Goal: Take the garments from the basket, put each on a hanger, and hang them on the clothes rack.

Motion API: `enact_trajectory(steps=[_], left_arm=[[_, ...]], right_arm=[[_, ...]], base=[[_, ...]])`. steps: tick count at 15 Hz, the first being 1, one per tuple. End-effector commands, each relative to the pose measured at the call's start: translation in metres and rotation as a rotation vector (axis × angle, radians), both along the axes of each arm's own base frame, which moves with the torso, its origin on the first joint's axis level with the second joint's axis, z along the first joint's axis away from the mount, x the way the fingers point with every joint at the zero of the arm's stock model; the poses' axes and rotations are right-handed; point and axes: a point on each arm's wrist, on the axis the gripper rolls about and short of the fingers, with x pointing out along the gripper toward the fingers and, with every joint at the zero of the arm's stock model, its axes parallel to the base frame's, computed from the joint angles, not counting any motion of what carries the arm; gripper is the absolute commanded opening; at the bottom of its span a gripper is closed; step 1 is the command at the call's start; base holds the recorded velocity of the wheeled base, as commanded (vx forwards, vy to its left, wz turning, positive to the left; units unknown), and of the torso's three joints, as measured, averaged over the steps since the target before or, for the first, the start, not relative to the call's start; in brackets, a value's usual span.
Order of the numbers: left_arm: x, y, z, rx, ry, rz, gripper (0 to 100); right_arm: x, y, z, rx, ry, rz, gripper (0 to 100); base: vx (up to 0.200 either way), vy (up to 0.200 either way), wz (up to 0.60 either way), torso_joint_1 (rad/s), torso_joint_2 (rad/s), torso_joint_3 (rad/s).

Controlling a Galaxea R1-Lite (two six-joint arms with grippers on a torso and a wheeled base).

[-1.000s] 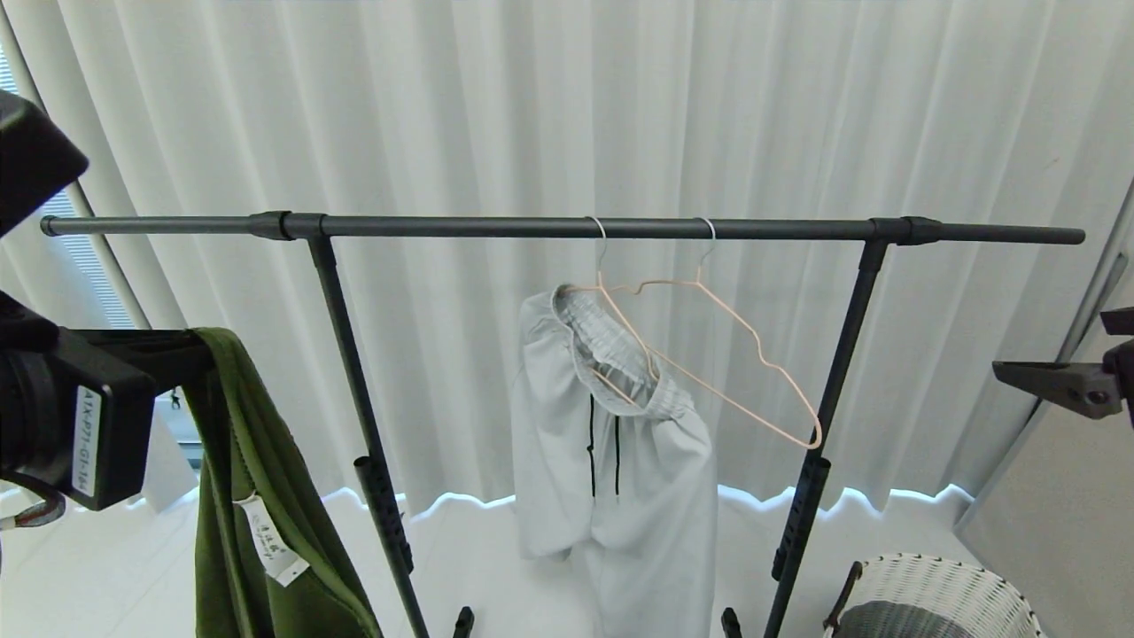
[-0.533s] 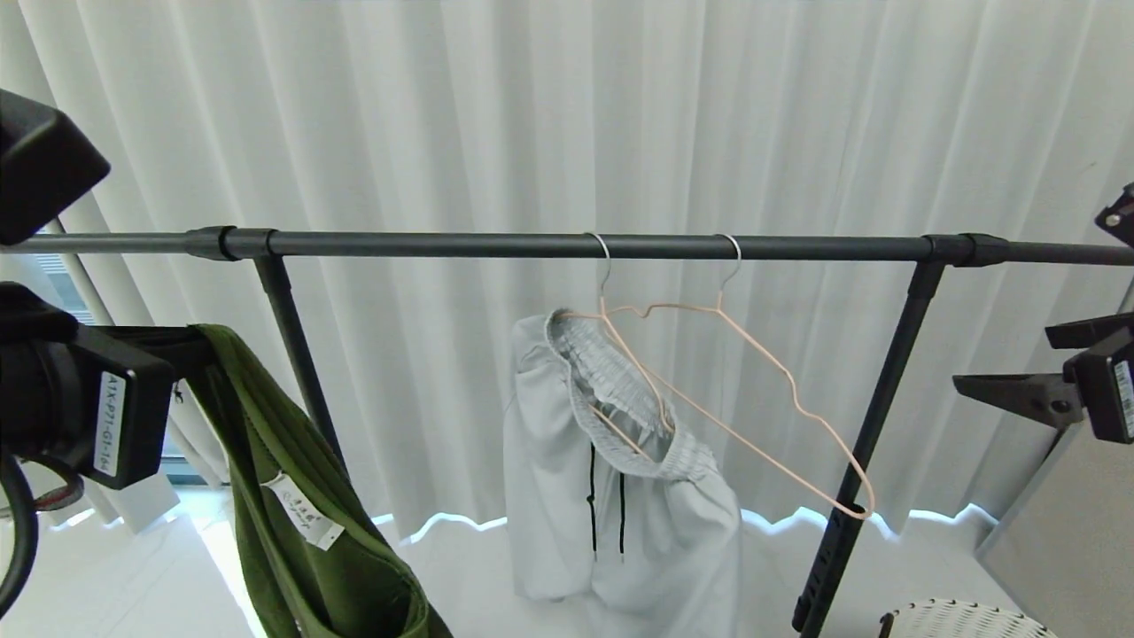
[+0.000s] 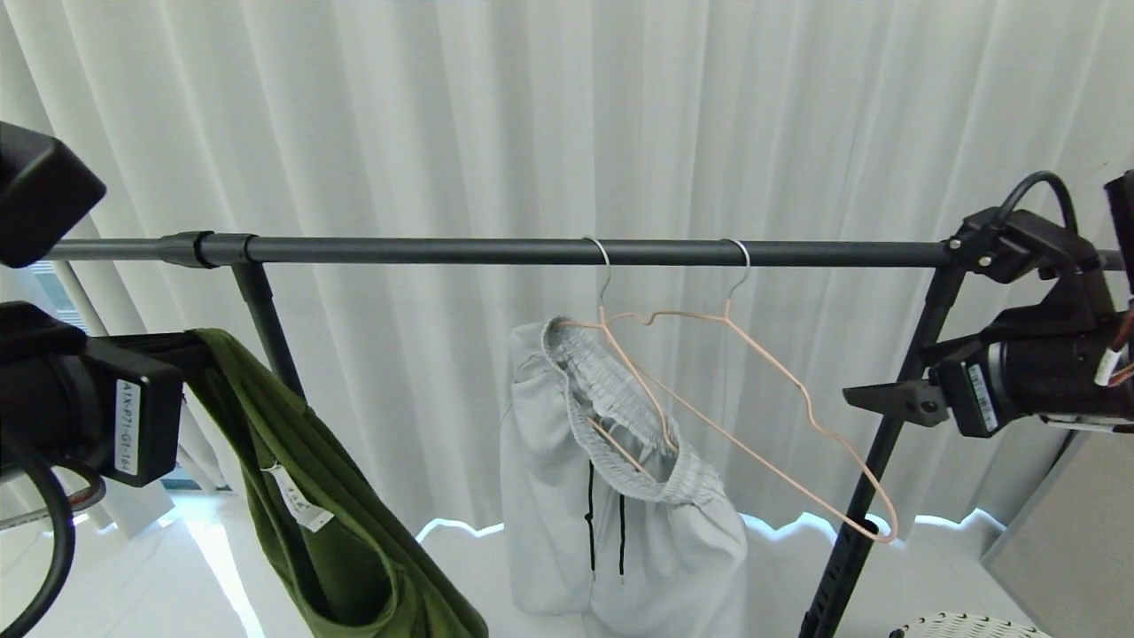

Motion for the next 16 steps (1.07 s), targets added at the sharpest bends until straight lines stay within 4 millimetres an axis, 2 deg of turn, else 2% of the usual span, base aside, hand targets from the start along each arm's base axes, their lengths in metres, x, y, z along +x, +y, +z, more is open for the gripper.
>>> enact_trajectory(steps=[1,4,9,16], left_arm=[[-0.006,0.004,0.0,-0.007,-0.013,0.002,0],[-0.015,0.01,-0.002,0.009,-0.024,-0.006,0],[-0.023,0.016,-0.003,0.026,-0.043,-0.015,0],[-0.024,0.016,-0.002,0.025,-0.045,-0.016,0]], right_arm=[[0.022,0.022,-0.02,-0.021,0.064,0.035,100],[0.038,0.037,-0.033,-0.042,0.106,0.055,100],[0.063,0.052,-0.057,-0.065,0.184,0.043,100],[0.072,0.063,-0.062,-0.021,0.225,0.012,100]], base=[[0.0,0.0,0.0,0.0,0.0,0.0],[0.0,0.0,0.0,0.0,0.0,0.0],[0.0,0.0,0.0,0.0,0.0,0.0],[0.0,0.0,0.0,0.0,0.0,0.0]])
